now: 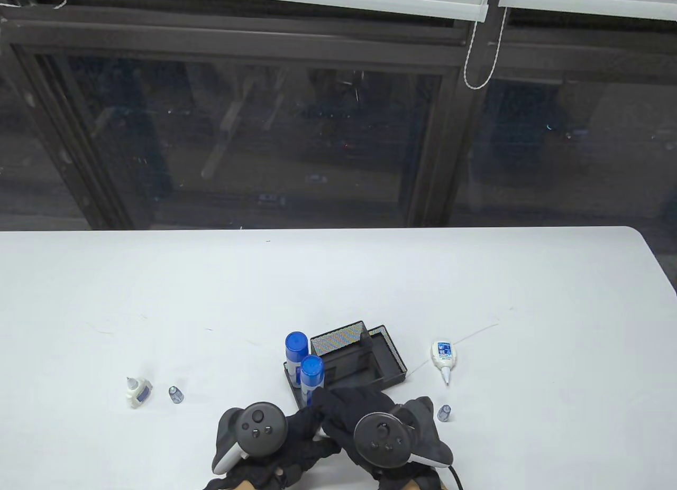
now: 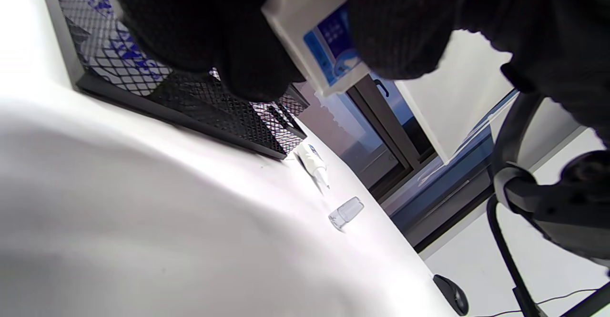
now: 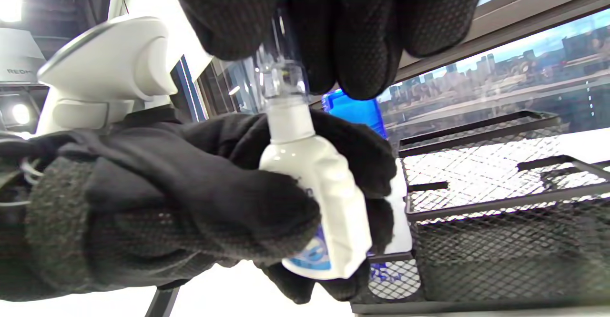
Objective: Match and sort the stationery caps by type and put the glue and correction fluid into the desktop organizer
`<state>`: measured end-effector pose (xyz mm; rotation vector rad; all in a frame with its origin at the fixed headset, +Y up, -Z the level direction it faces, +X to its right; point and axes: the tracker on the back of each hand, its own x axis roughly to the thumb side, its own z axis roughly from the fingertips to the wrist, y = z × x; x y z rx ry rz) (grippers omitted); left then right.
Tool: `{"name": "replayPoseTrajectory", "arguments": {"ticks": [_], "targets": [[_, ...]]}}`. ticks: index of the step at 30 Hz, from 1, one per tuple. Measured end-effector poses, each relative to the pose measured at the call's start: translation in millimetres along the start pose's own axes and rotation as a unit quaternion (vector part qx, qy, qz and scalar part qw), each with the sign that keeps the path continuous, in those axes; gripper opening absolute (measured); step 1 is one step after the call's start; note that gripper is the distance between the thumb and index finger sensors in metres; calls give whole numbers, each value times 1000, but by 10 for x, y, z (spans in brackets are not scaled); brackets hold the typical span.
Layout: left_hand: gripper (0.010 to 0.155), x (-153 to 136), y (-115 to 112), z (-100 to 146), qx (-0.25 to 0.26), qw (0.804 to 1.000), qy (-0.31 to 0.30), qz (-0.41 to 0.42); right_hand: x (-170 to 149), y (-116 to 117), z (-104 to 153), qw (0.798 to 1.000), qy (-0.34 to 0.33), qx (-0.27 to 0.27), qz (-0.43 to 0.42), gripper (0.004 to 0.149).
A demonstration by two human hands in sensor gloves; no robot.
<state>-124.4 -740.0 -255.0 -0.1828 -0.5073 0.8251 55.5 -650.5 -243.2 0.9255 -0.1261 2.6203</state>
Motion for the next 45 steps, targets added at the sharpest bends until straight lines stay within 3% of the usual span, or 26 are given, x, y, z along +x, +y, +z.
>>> {"name": "replayPoseTrajectory", "arguments": {"ticks": [6,8,12,24,31,35,38,45], "targets": [[60,-20,56,19,22,999,9,21,7,-13,37,1000,17,-21,-10,58],[60,-24,62,28,26,999,11,21,11,-51,57,999,27,-46,-6,56],[59,-5,61,30,29,999,10,9,40,-33,54,999,30,-41,12,49],[58,100,144,51,93,995,-13,-42,163,-16,78,993,30,-103,40,45],[58,153,181,78,99,993,-9,-56,108,-36,92,995,49,-89,-1,46],[59,191,150,96,101,992,-13,-78,97,-44,108,992,72,-101,0,55],[60,202,131,107,102,989,-9,-106,125,-15,104,993,85,-77,43,52],[62,227,170,137,101,989,-13,-110,109,-85,116,993,87,-82,11,50]]}}
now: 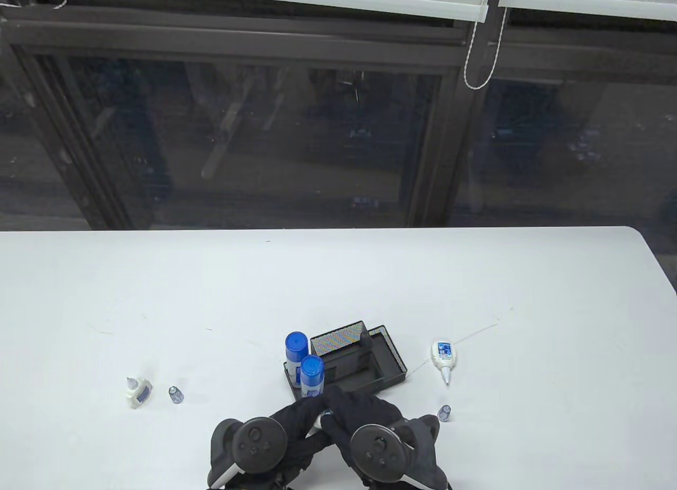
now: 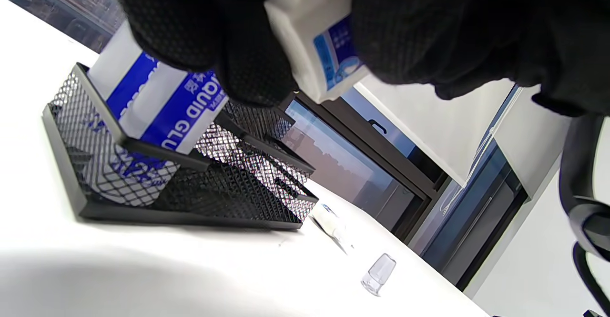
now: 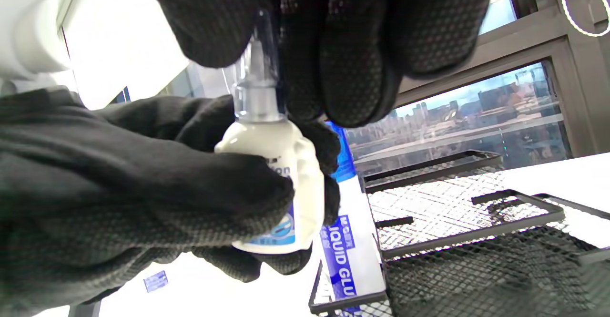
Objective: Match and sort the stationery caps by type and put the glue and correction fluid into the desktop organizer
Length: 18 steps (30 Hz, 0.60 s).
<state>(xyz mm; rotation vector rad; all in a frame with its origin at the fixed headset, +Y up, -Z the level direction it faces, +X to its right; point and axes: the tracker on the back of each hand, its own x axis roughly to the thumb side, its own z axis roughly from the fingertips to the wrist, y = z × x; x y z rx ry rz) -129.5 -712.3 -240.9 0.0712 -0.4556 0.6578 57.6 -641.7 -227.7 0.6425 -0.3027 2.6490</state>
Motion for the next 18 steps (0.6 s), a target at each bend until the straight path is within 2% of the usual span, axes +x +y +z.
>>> {"name": "replayPoseTrajectory", "arguments": {"ticks": [4,9,12,14,18], "targets": [[68,-21,129,19,22,999,-3,-29,-108,-194,-23,999,18,-22,-18,49],[71,-95,413,79,77,987,-8,-143,-344,-570,-74,996,55,-70,-3,49],[71,-235,531,93,93,985,24,-142,-495,-720,-165,993,82,-85,24,49],[73,-339,553,99,82,982,61,-158,-606,-762,-273,991,98,-81,44,49],[73,-435,524,145,73,974,86,-199,-779,-703,-505,989,118,-60,70,49]]}}
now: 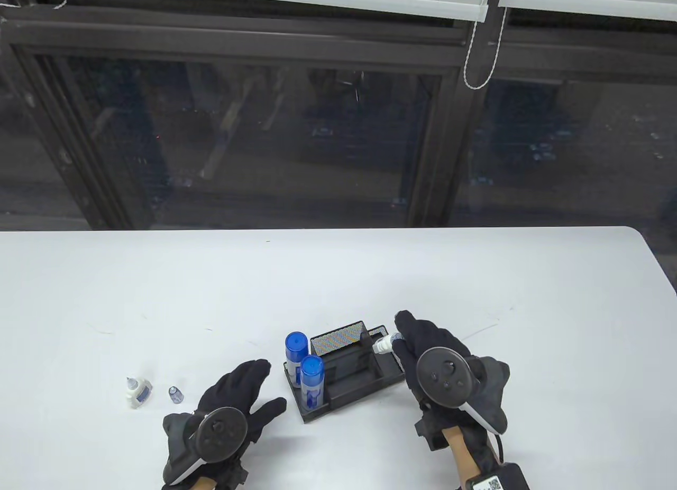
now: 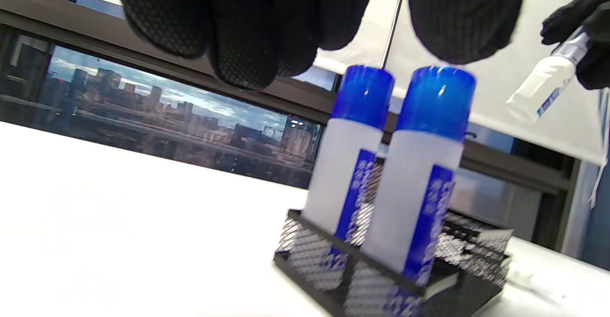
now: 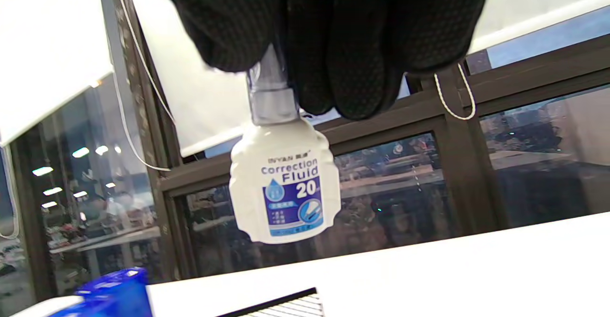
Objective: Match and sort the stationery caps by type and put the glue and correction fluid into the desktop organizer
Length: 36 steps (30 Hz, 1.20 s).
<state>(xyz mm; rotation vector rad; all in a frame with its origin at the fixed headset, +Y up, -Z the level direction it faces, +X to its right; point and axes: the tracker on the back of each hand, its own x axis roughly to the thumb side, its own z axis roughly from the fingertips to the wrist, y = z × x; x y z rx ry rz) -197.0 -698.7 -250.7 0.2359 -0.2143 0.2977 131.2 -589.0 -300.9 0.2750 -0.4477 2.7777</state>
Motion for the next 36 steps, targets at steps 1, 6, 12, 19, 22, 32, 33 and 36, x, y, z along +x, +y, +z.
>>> {"name": "replayPoseTrajectory", "arguments": {"ticks": [1,6,12,19,22,32,33,36], "targets": [[73,-10,-6,20,-4,1000,5,-2,-19,58,-74,1000,4,9,6,49],[73,-56,-2,55,-7,1000,20,14,-82,392,-395,998,14,54,39,48],[73,-68,-21,44,-16,999,25,16,-190,760,-612,992,30,106,62,48],[73,-51,-36,33,-22,999,22,15,-205,1042,-663,988,32,132,73,48],[73,-41,-47,36,-27,999,20,15,-199,1111,-672,988,33,134,70,48],[73,-20,-65,33,-34,999,18,14,-213,1362,-669,987,36,129,89,46],[73,-18,-68,32,-36,999,18,15,-224,1388,-668,987,39,129,90,45],[73,-10,-75,31,-39,999,17,13,-241,1436,-645,989,35,115,87,44]]}}
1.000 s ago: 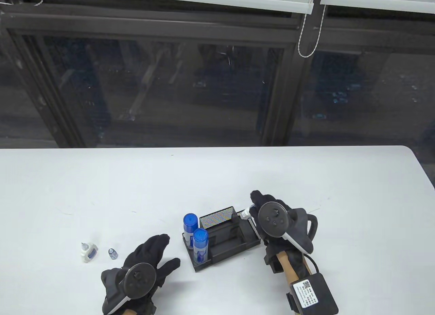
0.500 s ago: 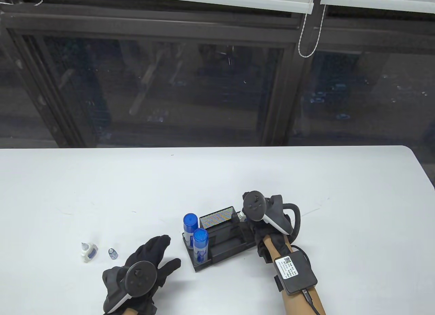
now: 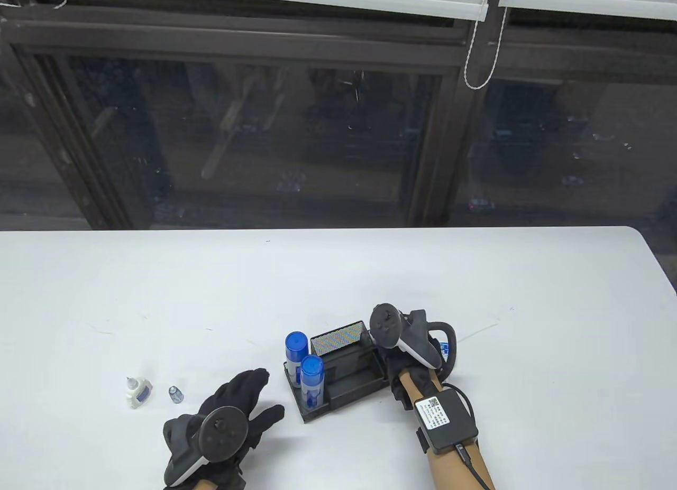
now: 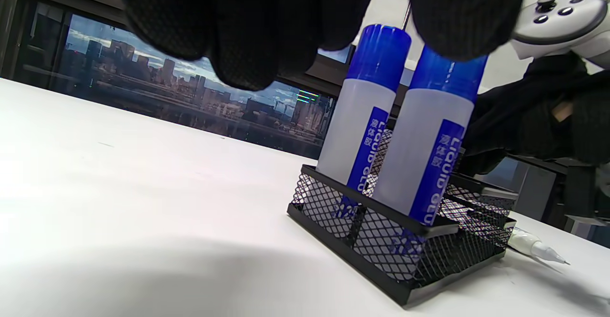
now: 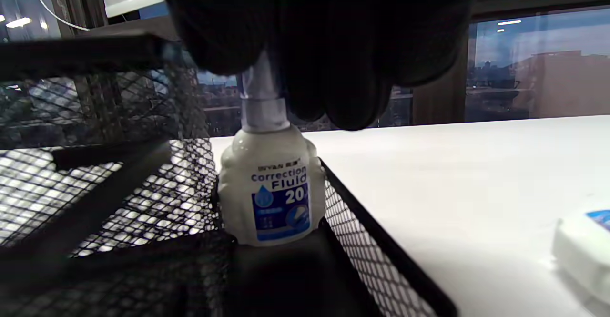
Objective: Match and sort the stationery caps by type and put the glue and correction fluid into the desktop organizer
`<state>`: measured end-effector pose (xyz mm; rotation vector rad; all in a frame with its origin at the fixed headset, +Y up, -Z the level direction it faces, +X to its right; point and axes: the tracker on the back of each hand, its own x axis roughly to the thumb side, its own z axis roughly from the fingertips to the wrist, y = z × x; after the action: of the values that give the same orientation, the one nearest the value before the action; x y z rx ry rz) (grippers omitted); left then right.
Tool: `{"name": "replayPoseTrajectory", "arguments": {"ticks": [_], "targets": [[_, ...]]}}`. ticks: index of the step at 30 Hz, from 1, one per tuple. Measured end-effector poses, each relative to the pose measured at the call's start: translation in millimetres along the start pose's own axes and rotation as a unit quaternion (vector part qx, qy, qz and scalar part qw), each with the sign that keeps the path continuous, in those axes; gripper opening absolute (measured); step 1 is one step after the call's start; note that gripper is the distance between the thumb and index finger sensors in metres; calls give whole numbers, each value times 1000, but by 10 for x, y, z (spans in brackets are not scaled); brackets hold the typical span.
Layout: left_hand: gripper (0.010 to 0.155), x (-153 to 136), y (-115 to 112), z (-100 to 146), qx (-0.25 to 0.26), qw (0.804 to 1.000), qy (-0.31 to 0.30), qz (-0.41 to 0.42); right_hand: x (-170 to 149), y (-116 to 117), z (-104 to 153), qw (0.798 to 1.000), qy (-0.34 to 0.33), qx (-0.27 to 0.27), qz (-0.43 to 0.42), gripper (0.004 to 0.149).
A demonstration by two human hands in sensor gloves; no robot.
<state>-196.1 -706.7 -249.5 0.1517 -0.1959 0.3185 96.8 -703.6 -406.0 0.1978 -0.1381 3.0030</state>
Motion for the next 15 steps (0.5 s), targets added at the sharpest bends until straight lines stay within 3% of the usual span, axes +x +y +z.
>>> {"name": "replayPoseTrajectory", "arguments": {"ticks": [8,15], "targets": [[73,12,-15,-2,-4,1000,0,0,-13,68,-18,999,0,35,-38,44],[73,4,-19,1,-5,1000,4,2,-76,-276,113,999,10,9,-37,53]]}}
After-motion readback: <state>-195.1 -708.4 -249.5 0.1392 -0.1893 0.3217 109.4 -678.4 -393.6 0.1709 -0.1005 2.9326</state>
